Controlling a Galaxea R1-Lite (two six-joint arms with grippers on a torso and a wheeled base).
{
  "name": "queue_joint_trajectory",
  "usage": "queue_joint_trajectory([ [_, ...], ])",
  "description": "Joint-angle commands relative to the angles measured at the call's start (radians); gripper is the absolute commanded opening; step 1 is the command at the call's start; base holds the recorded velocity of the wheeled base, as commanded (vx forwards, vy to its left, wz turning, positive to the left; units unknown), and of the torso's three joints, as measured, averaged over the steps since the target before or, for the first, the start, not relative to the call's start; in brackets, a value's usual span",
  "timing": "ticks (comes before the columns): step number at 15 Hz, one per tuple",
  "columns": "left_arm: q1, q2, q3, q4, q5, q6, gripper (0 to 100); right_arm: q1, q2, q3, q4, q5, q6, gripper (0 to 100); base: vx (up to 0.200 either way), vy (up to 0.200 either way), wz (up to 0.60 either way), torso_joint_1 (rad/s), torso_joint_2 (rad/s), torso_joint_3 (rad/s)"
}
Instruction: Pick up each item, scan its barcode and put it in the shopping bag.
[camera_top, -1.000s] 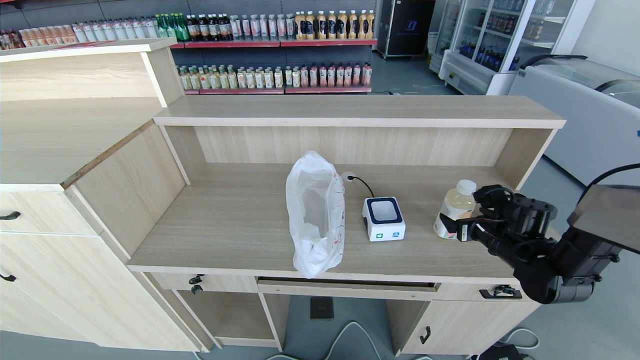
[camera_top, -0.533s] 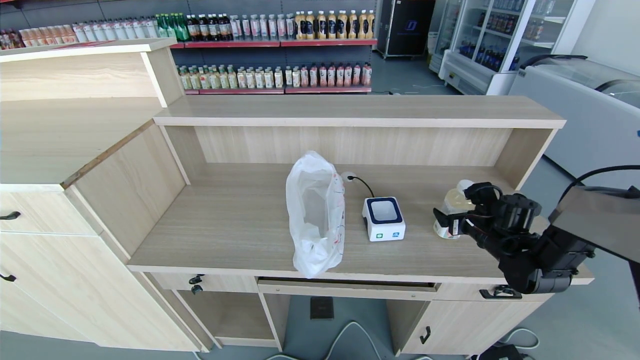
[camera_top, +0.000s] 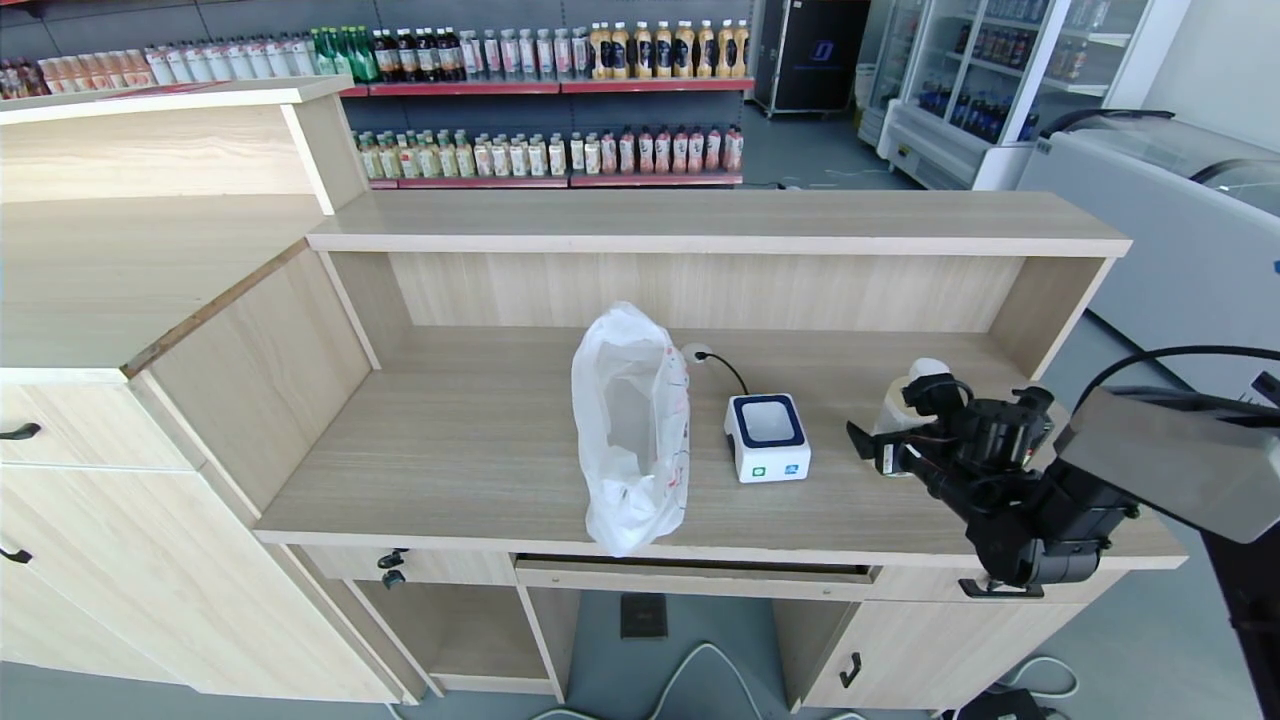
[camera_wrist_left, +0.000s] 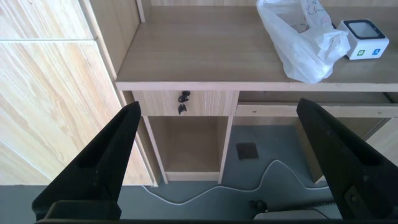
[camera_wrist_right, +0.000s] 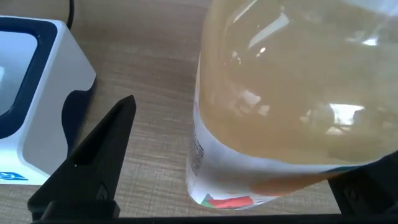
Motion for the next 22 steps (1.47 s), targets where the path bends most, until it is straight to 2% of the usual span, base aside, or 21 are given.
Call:
queue_joint_trajectory([
  [1, 0.000, 0.000, 0.000, 0.000, 0.000, -0.001, 100, 0.003, 0.031, -0.027, 0.000, 0.003, 0.001, 100, 0.000, 0.000, 0.00, 0.000, 0.00, 0.000],
  [7, 0.000, 0.000, 0.000, 0.000, 0.000, 0.001, 100, 0.006, 0.060, -0.095, 0.001, 0.085, 0.001, 100, 0.000, 0.000, 0.00, 0.000, 0.00, 0.000],
  [8, 0.000, 0.000, 0.000, 0.000, 0.000, 0.001, 100, 0.006, 0.065, -0.107, 0.001, 0.088, 0.001, 0, 0.000, 0.000, 0.00, 0.000, 0.00, 0.000],
  [14, 0.000, 0.000, 0.000, 0.000, 0.000, -0.001, 100, 0.001, 0.048, -0.116, 0.043, 0.085, 0.001, 0, 0.000, 0.000, 0.00, 0.000, 0.00, 0.000],
  [19, 0.000, 0.000, 0.000, 0.000, 0.000, -0.001, 100, -0.017, -0.035, -0.052, 0.044, 0.115, 0.005, 0, 0.000, 0.000, 0.00, 0.000, 0.00, 0.000],
  [21, 0.000, 0.000, 0.000, 0.000, 0.000, -0.001, 100, -0.027, -0.191, 0.048, 0.055, 0.165, 0.080, 0, 0.000, 0.000, 0.00, 0.000, 0.00, 0.000],
  [22, 0.000, 0.000, 0.000, 0.000, 0.000, -0.001, 100, -0.033, -0.299, 0.102, 0.103, 0.200, 0.129, 0, 0.000, 0.000, 0.00, 0.000, 0.00, 0.000],
])
